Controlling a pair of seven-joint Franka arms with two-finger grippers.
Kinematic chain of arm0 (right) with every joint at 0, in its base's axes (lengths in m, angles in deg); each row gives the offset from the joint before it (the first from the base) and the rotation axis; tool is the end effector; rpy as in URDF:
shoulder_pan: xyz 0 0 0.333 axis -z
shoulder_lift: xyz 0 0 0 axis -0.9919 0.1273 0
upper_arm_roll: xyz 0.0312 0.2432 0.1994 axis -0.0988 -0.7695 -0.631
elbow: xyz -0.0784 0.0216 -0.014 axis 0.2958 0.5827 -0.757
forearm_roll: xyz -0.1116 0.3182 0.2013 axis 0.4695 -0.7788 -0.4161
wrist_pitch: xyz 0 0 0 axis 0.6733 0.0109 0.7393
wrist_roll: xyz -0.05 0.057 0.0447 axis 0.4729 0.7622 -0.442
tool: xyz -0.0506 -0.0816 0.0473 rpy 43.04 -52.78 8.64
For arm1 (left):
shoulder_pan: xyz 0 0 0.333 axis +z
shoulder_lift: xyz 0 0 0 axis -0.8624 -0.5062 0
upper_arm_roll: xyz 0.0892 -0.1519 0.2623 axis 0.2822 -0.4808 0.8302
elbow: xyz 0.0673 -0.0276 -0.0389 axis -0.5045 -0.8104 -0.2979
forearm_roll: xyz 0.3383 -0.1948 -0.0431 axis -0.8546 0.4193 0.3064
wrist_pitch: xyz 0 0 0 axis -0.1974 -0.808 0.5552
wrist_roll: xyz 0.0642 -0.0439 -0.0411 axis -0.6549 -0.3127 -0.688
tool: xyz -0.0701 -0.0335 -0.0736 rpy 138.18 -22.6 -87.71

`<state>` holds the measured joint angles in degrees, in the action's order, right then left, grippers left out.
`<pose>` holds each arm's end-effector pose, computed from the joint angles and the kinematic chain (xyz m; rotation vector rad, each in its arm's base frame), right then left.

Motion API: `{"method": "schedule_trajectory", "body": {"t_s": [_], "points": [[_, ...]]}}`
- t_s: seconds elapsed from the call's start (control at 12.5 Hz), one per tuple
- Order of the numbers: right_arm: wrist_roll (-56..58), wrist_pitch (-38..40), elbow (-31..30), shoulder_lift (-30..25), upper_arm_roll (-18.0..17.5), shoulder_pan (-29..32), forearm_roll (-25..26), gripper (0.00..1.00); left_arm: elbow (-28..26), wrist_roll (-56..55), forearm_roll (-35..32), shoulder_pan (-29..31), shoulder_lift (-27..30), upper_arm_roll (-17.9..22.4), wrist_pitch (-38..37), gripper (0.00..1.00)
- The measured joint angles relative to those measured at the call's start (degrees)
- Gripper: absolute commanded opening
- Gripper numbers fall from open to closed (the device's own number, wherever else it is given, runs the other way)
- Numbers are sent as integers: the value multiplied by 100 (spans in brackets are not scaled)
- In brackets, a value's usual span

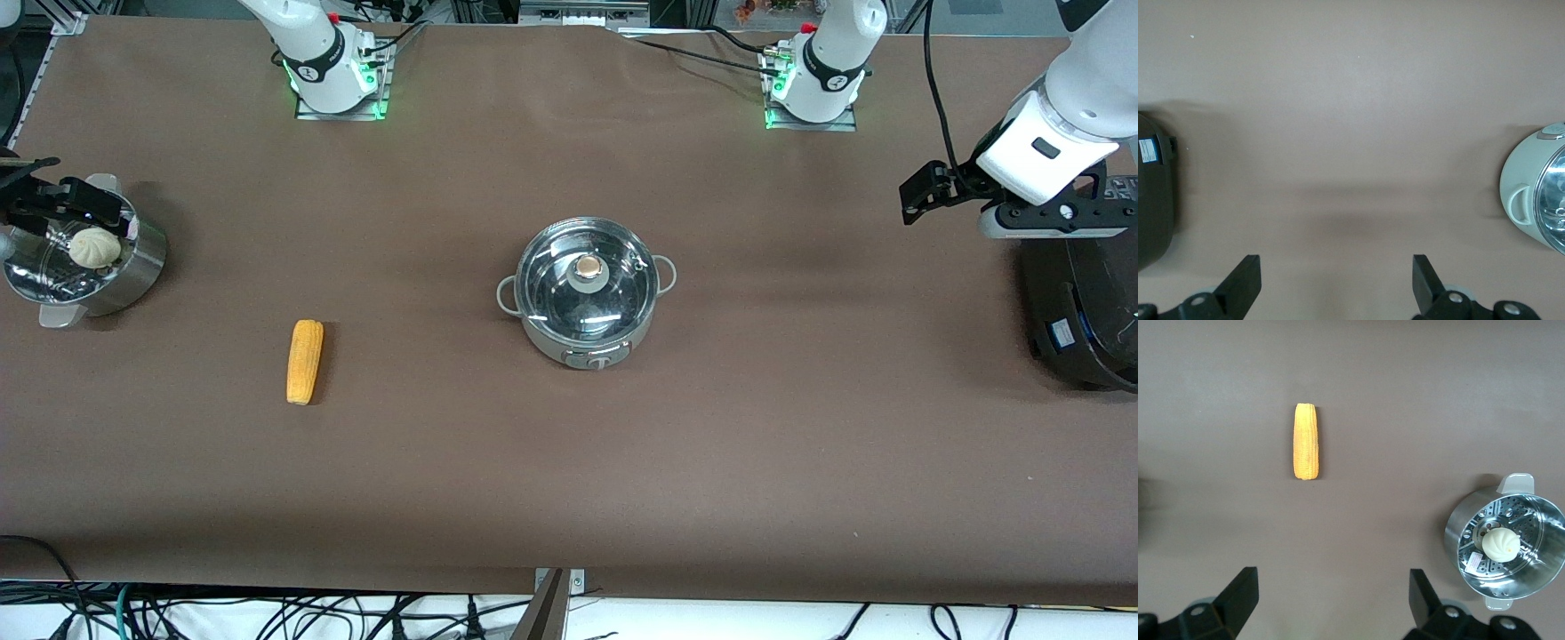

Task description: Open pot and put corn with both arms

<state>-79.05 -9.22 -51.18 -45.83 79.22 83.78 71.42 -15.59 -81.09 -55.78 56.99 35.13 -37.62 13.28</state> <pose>0.5771 -0.0332 0.6007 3.1031 0.0240 -0.0900 0.5418 -0.0724 0.5985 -3.0992 -0.0282 0.0665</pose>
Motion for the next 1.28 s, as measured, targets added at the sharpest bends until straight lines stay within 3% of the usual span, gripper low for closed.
{"method": "schedule_trajectory", "body": {"t_s": [1.28], "points": [[0, 0, 0, 1, 16, 2, 0, 100, 22, 22, 24, -114, -171, -73, 6, 100]]}}
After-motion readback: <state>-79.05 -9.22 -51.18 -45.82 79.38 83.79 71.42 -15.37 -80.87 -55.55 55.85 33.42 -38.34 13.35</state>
